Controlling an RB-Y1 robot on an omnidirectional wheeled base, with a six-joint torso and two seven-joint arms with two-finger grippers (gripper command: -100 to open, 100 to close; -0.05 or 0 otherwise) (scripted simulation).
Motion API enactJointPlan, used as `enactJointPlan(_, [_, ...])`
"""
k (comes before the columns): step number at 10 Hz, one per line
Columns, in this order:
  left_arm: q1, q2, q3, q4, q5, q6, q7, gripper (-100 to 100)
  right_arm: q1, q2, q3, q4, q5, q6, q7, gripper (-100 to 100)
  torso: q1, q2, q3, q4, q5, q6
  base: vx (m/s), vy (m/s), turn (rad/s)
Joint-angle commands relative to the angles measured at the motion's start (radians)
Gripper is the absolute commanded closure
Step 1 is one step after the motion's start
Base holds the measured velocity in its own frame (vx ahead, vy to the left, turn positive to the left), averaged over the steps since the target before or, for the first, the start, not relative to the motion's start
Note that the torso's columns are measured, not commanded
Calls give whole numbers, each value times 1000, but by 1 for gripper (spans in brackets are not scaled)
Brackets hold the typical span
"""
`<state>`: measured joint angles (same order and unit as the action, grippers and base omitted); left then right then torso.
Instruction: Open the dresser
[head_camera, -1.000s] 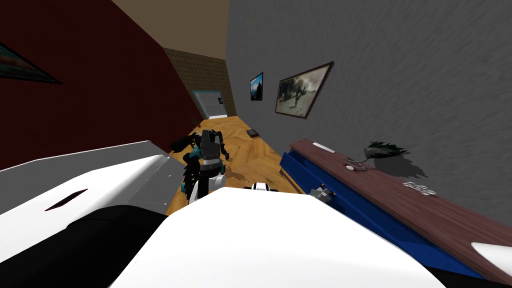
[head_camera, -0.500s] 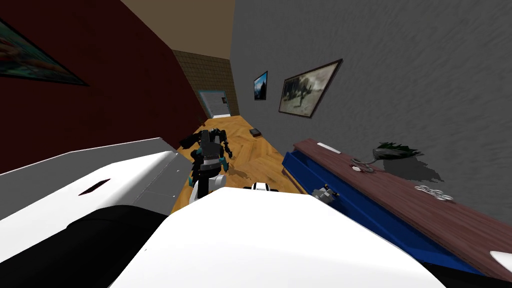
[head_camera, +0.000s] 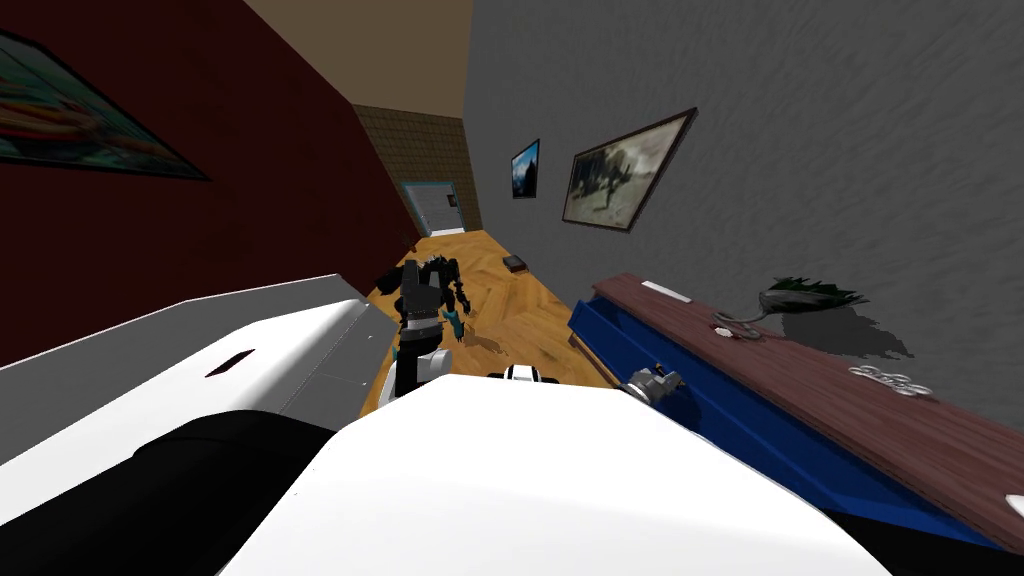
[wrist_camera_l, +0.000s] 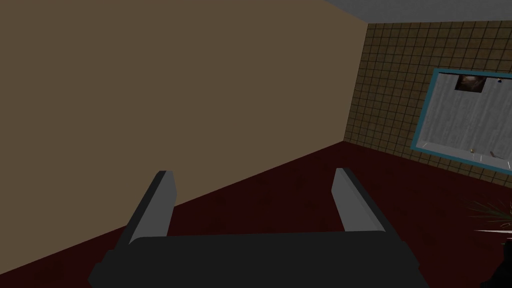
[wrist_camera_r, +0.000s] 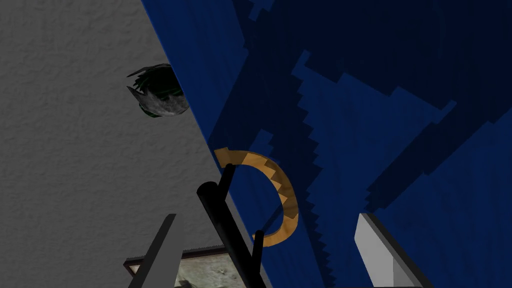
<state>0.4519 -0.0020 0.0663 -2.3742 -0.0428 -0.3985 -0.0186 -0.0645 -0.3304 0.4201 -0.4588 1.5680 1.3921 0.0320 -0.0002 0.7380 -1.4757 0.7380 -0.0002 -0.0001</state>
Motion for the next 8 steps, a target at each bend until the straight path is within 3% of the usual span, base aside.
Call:
enactJointPlan(1, [0, 0, 0, 0, 0, 0, 0, 0, -19, -62, -13, -53, -27, -58, 48, -100, 0, 0, 0, 0, 0, 0, -93, 90, 10])
enactJointPlan(2, [0, 0, 0, 0, 0, 0, 0, 0, -5, -62, -13, -107, -27, -58, 48, -100, 2, 2, 1, 1, 1, 0, -89, 88, -7])
enactJointPlan(3, [0, 0, 0, 0, 0, 0, 0, 0, -19, -62, -13, -117, -27, -58, 48, -100, 2, 1, 1, 0, 1, 0, -35, 43, 0])
enactJointPlan(4, [0, 0, 0, 0, 0, 0, 0, 0, -19, -62, -13, -113, -27, -58, 48, -100, -1, -2, -1, -1, 0, 0, -1, 11, 4])
enactJointPlan(6, [0, 0, 0, 0, 0, 0, 0, 0, -19, -62, -13, -53, -27, -58, 48, -100, -3, -3, -2, -1, -1, 0, 14, -7, 0])
enactJointPlan(7, [0, 0, 0, 0, 0, 0, 0, 0, -52, -106, -22, -58, -48, -104, 72, -100, -1, -1, -1, 0, 0, 0, -68, 62, 10])
enactJointPlan(8, [0, 0, 0, 0, 0, 0, 0, 0, -52, -106, -22, -70, -48, -104, 72, -100, 4, 4, 2, 1, 1, 0, -83, 89, -2])
